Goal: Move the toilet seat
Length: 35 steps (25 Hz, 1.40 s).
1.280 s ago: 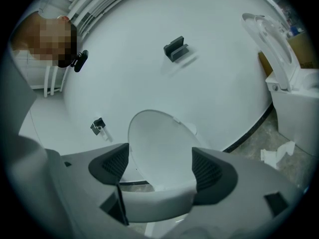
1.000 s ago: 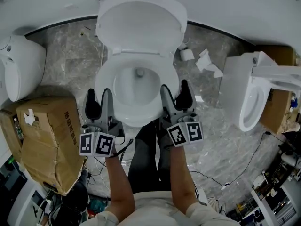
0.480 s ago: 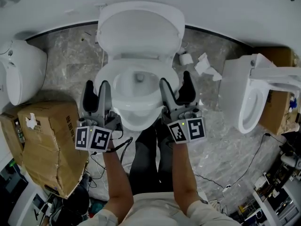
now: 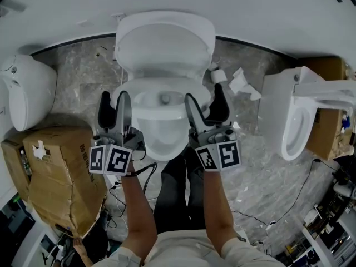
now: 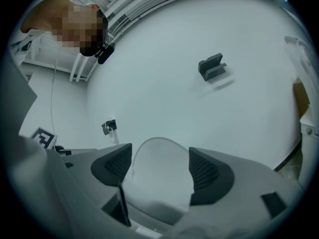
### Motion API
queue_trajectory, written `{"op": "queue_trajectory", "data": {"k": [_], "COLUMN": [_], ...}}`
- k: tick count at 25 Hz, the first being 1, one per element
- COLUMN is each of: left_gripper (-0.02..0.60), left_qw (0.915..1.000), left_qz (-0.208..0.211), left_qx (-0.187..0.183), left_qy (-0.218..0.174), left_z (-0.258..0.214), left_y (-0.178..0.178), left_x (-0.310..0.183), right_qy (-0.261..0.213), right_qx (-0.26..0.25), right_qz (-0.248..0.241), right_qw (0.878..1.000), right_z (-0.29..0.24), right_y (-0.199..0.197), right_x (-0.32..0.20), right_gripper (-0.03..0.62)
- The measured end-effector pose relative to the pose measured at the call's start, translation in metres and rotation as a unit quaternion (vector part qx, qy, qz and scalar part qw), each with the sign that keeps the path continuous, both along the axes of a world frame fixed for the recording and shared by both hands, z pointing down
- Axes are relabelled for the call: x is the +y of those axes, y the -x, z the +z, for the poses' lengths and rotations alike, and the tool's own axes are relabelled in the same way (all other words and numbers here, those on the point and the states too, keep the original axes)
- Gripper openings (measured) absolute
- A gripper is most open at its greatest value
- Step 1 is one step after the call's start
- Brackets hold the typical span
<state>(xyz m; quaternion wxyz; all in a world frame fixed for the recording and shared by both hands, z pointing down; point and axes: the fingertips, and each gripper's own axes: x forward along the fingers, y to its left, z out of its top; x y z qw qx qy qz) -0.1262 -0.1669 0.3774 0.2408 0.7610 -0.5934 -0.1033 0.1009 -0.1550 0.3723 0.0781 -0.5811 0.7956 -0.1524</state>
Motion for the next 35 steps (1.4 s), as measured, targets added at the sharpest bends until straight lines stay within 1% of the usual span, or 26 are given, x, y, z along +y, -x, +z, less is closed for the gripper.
{"op": "queue_trajectory", "data": {"k": [7, 13, 25, 35], "left_gripper": [0.298, 0.298, 0.298, 0.298], "left_qw": [0.9999, 0.9995, 0.9981, 0.9971], "left_qz": [0.008, 0.005, 0.022, 0.026], "left_qx": [0.001, 0.006, -0.019, -0.032], "left_qy": [-0.015, -0.030, -0.054, -0.063], "left_z": [-0.006, -0.008, -0.015, -0.016], "left_y": [-0.002, -0.004, -0.014, -0.020], "left_x": [-0.021, -0.037, -0.068, -0.087], "right_qy": [-0.023, -0.038, -0.065, -0.071], "right_qx": [0.000, 0.007, -0.001, 0.005], "right_qz": [-0.001, -0.008, -0.005, 0.003], "right_qw": [1.000, 0.999, 0.998, 0.997], "right_z": [-0.012, -0.018, -0.023, -0.021], "right_y": [0.007, 0.012, 0.017, 0.013], "right_x": [-0.015, -0.027, -0.053, -0.076], "right_gripper": [0.359, 0.359, 0.359, 0.359]}}
